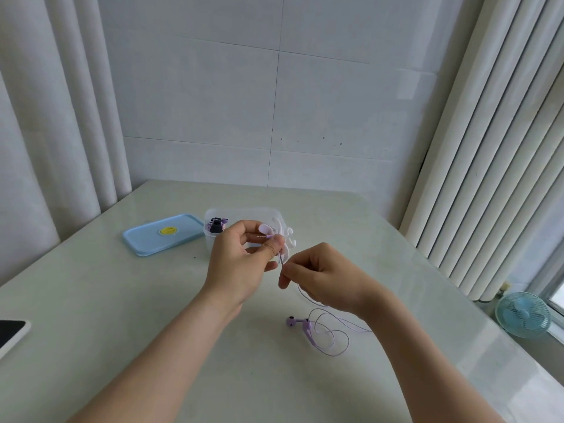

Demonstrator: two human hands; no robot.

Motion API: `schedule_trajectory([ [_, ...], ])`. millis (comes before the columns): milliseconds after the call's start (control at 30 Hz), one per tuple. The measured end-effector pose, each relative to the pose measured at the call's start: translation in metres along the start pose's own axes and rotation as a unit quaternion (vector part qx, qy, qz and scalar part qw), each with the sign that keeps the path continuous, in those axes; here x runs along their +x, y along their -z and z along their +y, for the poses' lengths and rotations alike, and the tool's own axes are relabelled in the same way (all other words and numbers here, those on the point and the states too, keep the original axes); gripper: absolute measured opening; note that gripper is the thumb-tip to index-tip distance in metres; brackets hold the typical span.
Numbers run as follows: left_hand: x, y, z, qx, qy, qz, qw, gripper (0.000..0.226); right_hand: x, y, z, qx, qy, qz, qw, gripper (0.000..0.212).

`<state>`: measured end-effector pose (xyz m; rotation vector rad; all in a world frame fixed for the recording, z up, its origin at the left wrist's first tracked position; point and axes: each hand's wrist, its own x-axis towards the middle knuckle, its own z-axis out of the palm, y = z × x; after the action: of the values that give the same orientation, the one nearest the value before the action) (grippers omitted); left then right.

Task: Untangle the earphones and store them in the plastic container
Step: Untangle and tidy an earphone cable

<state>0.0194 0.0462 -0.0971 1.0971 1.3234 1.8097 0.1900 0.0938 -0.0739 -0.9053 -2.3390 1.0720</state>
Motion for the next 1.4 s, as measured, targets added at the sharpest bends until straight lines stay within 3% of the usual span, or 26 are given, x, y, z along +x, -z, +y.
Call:
schedule_trajectory([
  [233, 0.0, 0.003, -0.002, -0.015, 0.004, -0.001, 1.0, 0.021, -0.005, 0.004, -0.006, 0.085, -0.012, 0.002, 0.996, 0.032],
  [433, 0.004, 0.008, -0.006, 0.063, -0.007, -0.112, 0.992, 0.018, -0.001, 0.009, -0.008, 0.191, -0.007, 0.13, 0.973, 0.033],
  [767, 0.0, 0.004, 0.0, 0.085, -0.009, -0.201, 0.976, 0.024, 0.004, 0.016, 0.004, 0.187, -0.013, 0.235, 0.954, 0.034],
  [967, -0.002, 0.002, 0.006, 0.046, -0.008, -0.212, 0.976, 0.027, 0.013, 0.01, 0.017, 0.116, -0.043, 0.243, 0.962, 0.04],
  [1067, -0.005, -0.001, 0.007, -0.005, -0.013, -0.184, 0.983, 0.026, 0.016, 0.009, 0.026, 0.047, -0.057, 0.225, 0.971, 0.036],
  [1233, -0.005, -0.003, 0.007, -0.034, -0.015, -0.071, 0.997, 0.026, 0.01, 0.005, 0.021, -0.011, -0.057, 0.112, 0.992, 0.038],
  [1400, -0.001, 0.0, 0.001, -0.023, -0.024, -0.004, 0.999, 0.024, 0.003, 0.002, 0.005, 0.053, -0.067, 0.008, 0.996, 0.035],
])
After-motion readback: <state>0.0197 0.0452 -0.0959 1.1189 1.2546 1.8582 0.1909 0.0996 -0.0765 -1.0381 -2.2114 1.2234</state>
